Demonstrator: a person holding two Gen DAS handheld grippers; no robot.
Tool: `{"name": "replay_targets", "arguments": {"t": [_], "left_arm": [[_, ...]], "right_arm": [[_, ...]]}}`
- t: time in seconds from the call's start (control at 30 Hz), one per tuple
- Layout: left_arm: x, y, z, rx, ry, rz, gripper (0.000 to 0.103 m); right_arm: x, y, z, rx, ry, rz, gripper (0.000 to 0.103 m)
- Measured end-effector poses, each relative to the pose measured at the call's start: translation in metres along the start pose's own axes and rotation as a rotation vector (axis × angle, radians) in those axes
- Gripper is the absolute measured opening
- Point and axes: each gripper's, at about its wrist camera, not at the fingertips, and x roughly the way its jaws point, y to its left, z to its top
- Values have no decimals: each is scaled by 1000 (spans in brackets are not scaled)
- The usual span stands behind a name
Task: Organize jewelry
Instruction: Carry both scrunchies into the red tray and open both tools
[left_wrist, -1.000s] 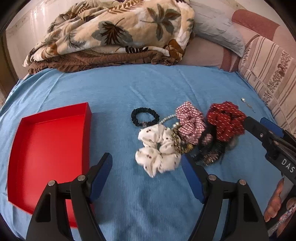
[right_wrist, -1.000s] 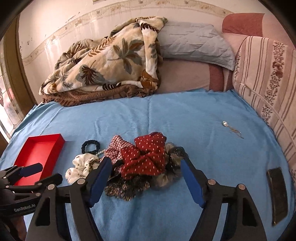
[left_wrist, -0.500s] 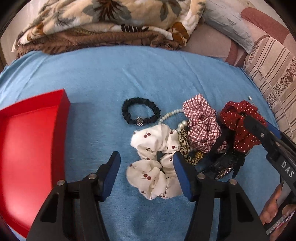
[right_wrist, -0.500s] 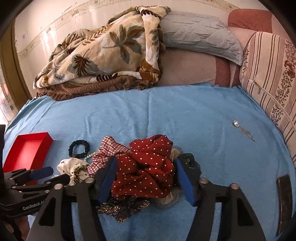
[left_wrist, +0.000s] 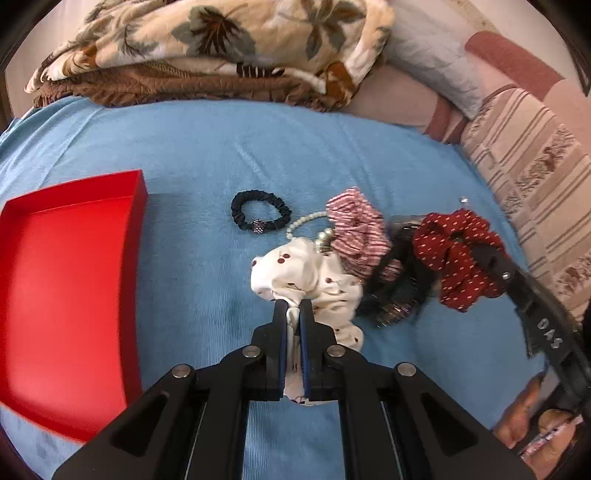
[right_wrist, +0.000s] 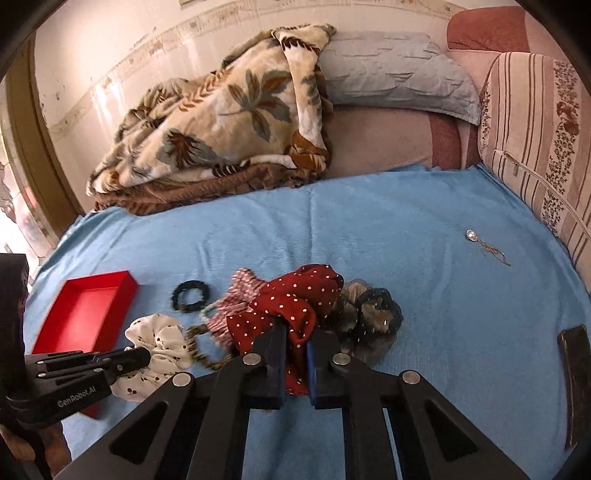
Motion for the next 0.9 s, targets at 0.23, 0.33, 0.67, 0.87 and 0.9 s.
{"name": "replay_targets", "arguments": {"t": [0.23,0.33,0.67,0.87,0.9], "left_arm": [[-55,-6,-21,76,-108,59,6],[-76,2,-30,96,-146,88,6],[-110,96,-58,-1,-179,263,6],[-122,168,-69,-106,-164,363,6],[-125,179,-70,-117,-167,382,6]], "right_arm": [[-38,20,-15,-25,-14,22,9],[-49,32,-19,-43,-15,34,9],[-59,107,-31,-141,17,137,9],[-41,173,-36,-190,59,246,9],[-37,183,-36,-191,67,266,9]]}}
